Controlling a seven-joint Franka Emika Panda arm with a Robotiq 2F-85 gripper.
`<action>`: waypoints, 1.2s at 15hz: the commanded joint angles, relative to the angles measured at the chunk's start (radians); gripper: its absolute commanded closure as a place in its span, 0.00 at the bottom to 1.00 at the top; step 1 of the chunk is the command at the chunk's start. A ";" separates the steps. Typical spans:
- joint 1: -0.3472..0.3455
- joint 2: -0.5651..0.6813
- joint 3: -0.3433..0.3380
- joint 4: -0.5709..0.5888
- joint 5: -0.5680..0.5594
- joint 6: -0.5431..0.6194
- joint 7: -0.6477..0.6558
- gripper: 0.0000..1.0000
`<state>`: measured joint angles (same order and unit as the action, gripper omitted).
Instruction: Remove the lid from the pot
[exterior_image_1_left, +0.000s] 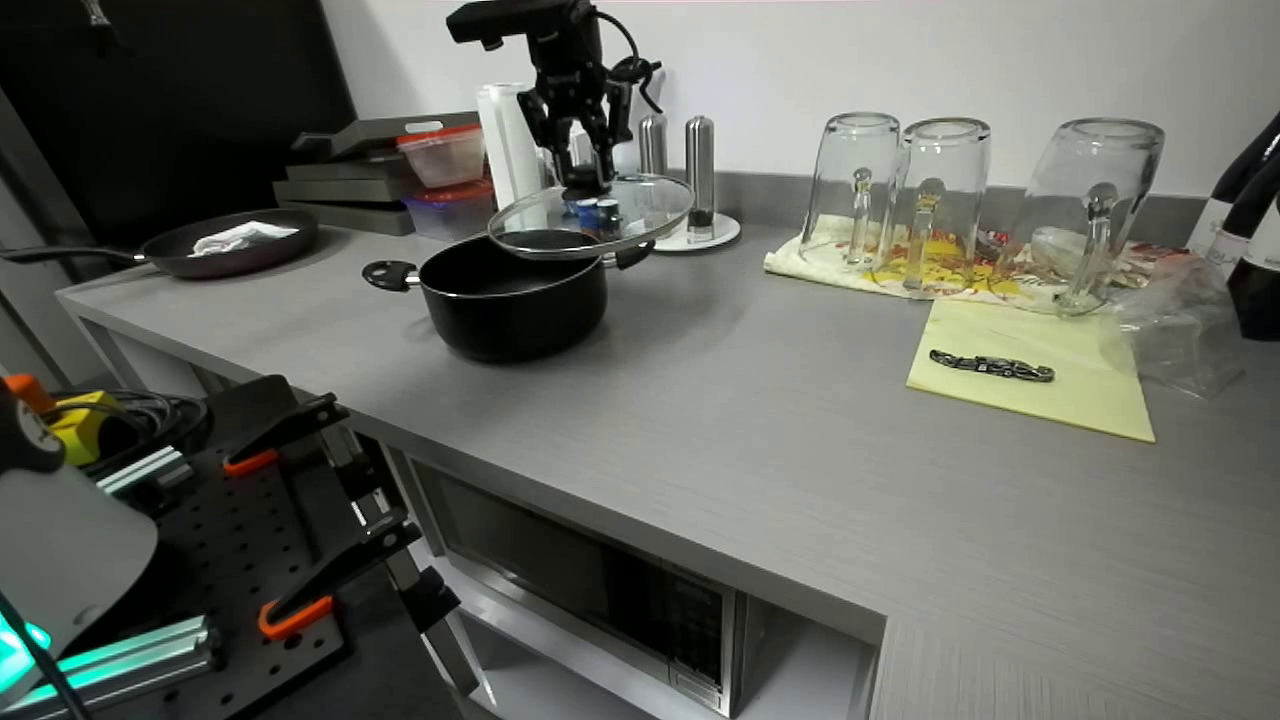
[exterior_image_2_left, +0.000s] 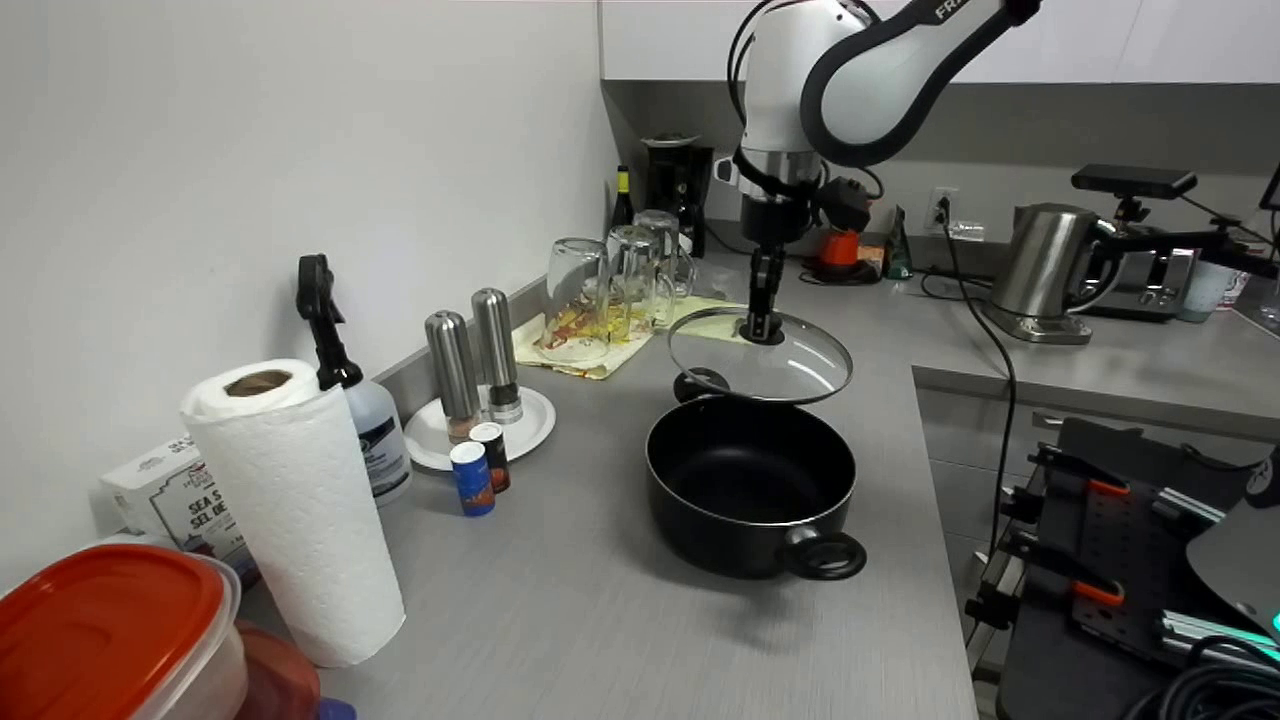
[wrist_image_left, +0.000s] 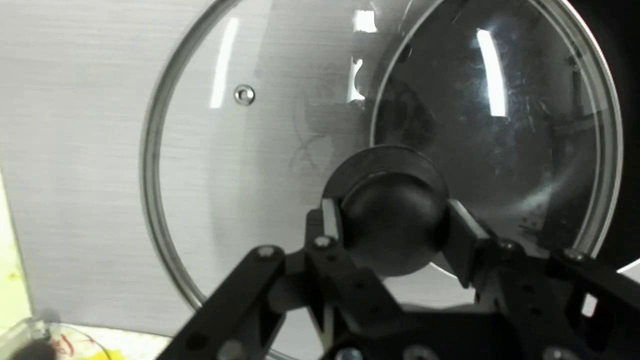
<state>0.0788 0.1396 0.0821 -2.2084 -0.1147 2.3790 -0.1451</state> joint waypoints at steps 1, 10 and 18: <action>-0.056 0.012 -0.050 0.038 0.039 -0.035 0.030 0.74; -0.167 0.176 -0.156 0.126 0.115 -0.018 0.153 0.74; -0.173 0.346 -0.158 0.167 0.173 0.127 0.268 0.74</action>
<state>-0.0998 0.4421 -0.0807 -2.0772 0.0186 2.4655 0.0910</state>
